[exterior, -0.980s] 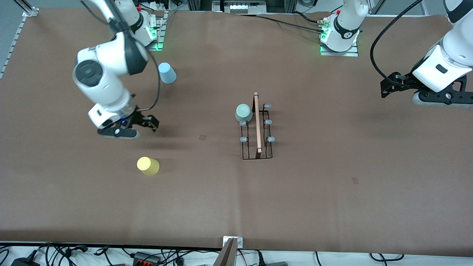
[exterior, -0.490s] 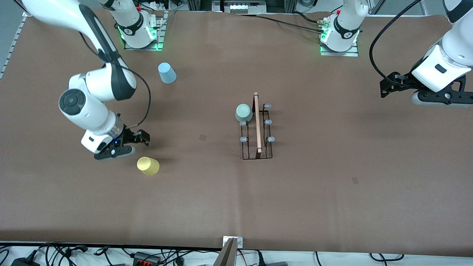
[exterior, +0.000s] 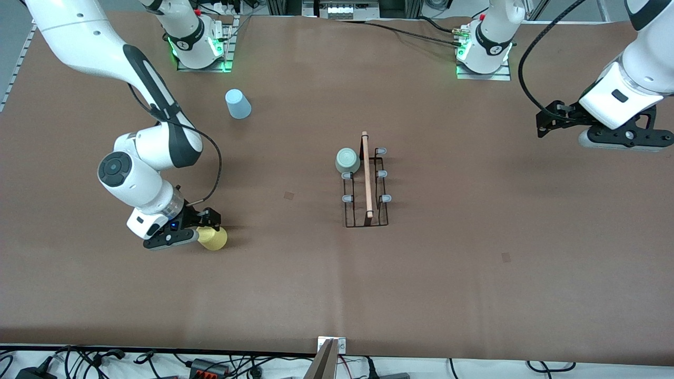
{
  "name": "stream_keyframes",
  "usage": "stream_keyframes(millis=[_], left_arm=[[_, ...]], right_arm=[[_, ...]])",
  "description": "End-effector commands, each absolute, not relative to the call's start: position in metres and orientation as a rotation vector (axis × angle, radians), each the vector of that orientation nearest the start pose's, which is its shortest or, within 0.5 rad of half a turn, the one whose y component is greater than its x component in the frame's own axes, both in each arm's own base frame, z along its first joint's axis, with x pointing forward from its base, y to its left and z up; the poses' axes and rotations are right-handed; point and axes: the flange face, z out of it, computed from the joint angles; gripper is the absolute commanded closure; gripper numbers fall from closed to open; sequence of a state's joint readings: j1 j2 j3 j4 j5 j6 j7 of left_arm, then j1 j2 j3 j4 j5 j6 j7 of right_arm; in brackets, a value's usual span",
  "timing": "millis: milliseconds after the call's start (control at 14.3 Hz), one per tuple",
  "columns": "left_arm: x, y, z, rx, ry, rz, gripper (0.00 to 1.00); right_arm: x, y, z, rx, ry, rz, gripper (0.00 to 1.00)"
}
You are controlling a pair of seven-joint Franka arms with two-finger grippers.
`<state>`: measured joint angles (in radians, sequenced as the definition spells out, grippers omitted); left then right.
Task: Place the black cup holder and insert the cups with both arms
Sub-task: 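Lower the right gripper and grasp the yellow cup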
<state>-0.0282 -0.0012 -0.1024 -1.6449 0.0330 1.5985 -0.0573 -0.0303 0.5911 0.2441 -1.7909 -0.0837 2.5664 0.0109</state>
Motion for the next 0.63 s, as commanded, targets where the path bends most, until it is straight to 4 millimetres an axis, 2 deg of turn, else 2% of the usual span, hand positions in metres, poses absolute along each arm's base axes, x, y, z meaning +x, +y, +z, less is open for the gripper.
stream_keyframes(millis=[0,560], left_arm=[[0.543,-0.071,0.599,-3.113,0.118,0.083,0.0],[0.543,-0.07,0.598,-3.113,0.113,0.088,0.0]], right_arm=[[0.666,0.132,0.241,-2.992,-0.337,-0.307,0.0],[0.669,0.125,0.22,-2.984,-0.318,-0.352,0.0]])
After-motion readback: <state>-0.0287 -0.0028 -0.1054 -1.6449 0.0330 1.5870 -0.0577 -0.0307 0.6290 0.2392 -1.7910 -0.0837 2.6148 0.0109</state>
